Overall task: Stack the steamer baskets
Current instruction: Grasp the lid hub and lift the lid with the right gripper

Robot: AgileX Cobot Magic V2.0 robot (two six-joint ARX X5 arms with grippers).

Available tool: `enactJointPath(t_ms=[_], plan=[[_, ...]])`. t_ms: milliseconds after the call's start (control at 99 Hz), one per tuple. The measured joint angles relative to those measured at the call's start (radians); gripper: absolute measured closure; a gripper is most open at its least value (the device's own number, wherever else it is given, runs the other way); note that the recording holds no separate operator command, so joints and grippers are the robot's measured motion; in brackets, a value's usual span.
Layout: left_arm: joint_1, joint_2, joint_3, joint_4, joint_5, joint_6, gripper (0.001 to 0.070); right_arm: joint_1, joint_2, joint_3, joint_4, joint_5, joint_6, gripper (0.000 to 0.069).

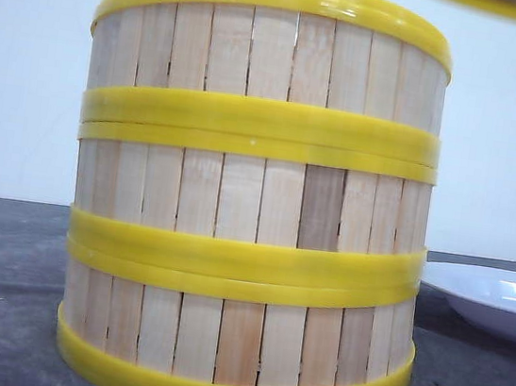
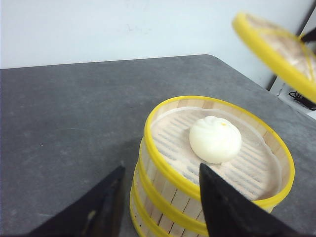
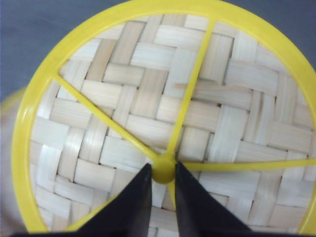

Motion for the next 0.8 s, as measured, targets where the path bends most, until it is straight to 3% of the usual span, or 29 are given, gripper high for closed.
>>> enactJointPath(t_ms=[404,566,798], plan=[[0.0,0.0,0.0,0.0,0.0,0.0,0.0435,0.315,0.135,0.043,0.001,0.014,0.016,0.0641],[0.0,0.0,0.0,0.0,0.0,0.0,0.0434,0.391,0.191,0.043,0.008,0.084,0.016,0.0641],[0.0,0.0,0.0,0.0,0.0,0.0,0.0435,0.447,0.261,0.043,0.03,0.096,0.016,0.0641]])
